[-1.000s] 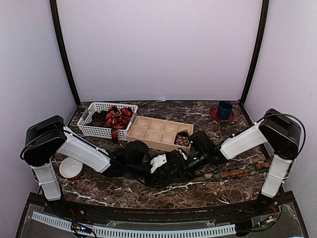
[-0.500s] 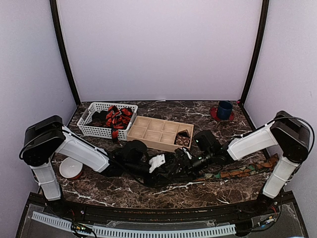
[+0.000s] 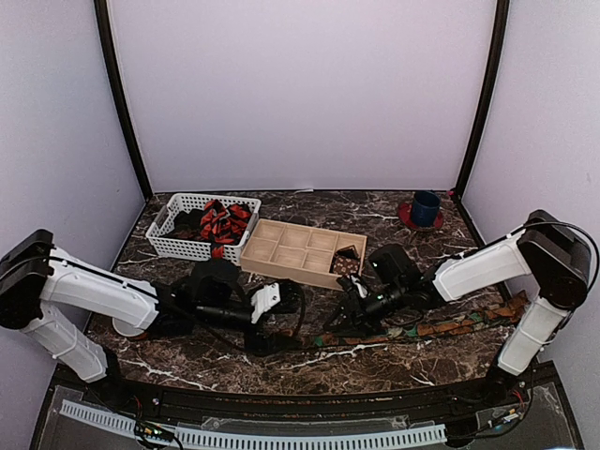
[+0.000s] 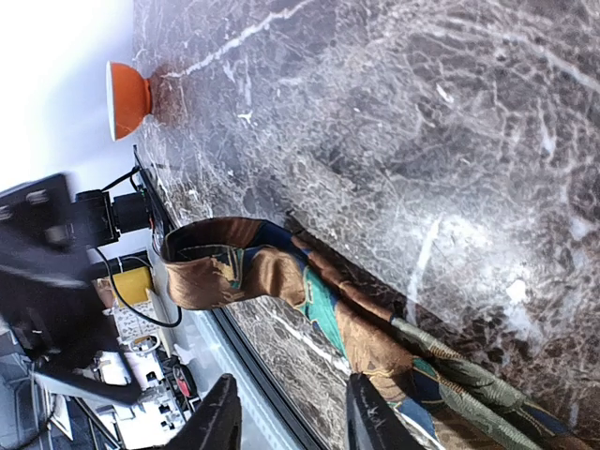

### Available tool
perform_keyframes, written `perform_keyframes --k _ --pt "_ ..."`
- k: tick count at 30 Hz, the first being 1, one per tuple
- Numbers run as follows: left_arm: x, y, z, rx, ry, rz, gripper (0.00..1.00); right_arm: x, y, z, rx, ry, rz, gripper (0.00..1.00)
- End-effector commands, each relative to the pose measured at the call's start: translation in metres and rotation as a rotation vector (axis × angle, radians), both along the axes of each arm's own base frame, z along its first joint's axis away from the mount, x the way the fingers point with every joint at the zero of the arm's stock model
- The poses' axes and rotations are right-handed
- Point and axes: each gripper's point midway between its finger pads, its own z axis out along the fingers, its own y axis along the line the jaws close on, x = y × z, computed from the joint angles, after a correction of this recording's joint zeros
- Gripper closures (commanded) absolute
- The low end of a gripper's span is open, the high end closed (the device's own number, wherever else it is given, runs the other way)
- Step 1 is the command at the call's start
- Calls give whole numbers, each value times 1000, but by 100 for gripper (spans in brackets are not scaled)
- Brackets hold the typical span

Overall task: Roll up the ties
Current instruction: Roll the tie at the center of the board.

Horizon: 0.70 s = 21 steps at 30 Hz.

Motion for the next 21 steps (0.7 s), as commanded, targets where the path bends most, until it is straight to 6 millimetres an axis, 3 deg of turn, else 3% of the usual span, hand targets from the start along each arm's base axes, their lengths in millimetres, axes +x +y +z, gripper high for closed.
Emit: perform_keyframes --k 1,5,8,15,21 --pt "-15 42 -1 56 25 33 19 5 5 8 -2 18 -14 64" --pt "-22 74 -32 146 98 56 19 4 8 9 -1 18 3 65" --pt "-16 78 -45 166 125 65 19 4 10 12 9 18 7 65" --pt "1 63 -64 171 100 57 27 3 9 18 14 25 8 65" --pt "6 38 -54 96 84 2 50 -1 4 22 11 24 -3 65"
